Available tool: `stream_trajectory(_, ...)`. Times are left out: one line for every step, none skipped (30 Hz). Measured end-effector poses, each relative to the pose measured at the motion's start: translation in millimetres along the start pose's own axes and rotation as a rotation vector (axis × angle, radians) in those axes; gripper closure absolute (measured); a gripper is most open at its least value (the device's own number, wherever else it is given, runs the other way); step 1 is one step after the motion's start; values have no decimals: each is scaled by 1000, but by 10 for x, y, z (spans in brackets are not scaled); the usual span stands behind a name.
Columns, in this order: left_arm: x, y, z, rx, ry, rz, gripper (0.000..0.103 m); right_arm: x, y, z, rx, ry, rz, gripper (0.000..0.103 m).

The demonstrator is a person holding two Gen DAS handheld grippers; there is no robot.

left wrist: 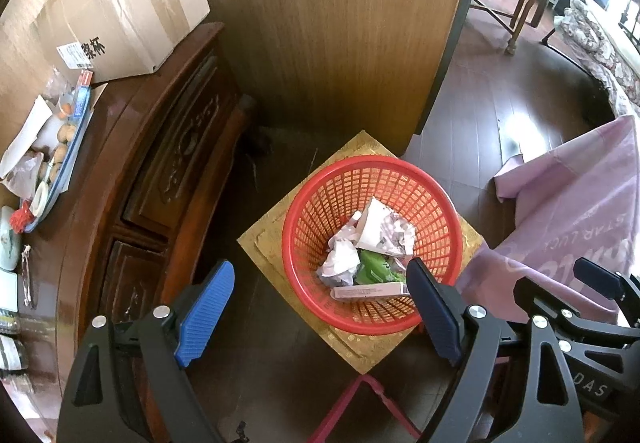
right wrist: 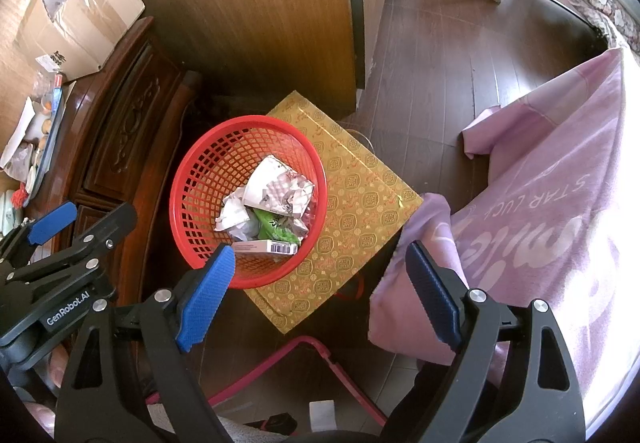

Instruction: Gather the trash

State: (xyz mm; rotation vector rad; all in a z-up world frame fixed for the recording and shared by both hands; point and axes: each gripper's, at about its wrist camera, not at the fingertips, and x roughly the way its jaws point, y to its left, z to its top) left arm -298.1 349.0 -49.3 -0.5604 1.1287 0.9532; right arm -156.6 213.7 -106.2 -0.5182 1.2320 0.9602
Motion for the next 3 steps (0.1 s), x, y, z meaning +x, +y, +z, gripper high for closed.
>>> stream_trajectory(-1, -5, -4, 0, -1, 1, 17, -5, -2, -3, 0, 0, 0, 19)
stream_trajectory(3, -1, -4, -1, -1, 2, 17, -9, -4, -5, 0, 0, 0, 19)
stream_trajectory(5, -2, -4, -3, -1, 1, 17, -10, -4, -8, -1, 1, 0, 19)
